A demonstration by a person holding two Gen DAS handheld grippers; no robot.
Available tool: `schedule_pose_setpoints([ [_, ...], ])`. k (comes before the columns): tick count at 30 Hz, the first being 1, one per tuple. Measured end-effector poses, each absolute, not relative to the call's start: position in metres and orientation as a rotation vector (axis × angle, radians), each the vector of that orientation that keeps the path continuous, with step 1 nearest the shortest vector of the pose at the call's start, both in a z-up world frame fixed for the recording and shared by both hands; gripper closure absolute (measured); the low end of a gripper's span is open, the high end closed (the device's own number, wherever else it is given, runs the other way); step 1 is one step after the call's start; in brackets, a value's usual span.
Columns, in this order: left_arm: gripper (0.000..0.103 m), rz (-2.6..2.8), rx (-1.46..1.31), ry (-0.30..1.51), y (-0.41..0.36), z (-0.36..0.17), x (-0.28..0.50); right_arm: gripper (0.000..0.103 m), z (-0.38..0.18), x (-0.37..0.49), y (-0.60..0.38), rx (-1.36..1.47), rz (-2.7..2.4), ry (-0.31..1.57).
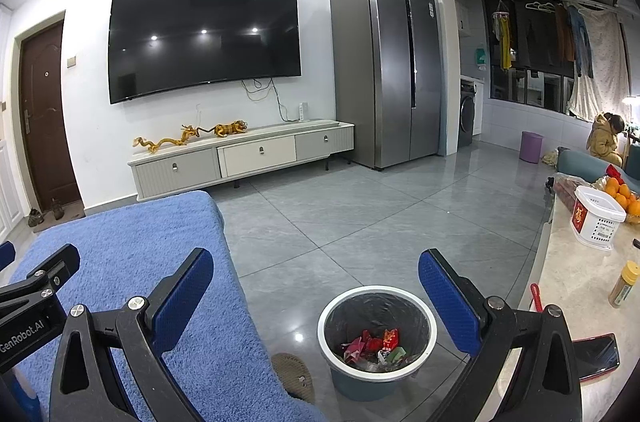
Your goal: Collect trash
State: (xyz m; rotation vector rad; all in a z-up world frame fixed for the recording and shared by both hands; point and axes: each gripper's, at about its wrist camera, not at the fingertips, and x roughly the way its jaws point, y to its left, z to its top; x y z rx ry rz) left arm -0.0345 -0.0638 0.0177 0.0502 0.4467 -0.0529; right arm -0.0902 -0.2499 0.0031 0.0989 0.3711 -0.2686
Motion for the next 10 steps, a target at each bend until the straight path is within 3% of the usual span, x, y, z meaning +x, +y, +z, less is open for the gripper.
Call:
schedule_pose_setpoints([
  [10, 0.0, -0.057, 0.046, 0.461, -0.0619, 0.0166, -0.0313, 0.0, 0.0031, -0.0908, -0.2498, 0.099, -0.27, 0.371],
])
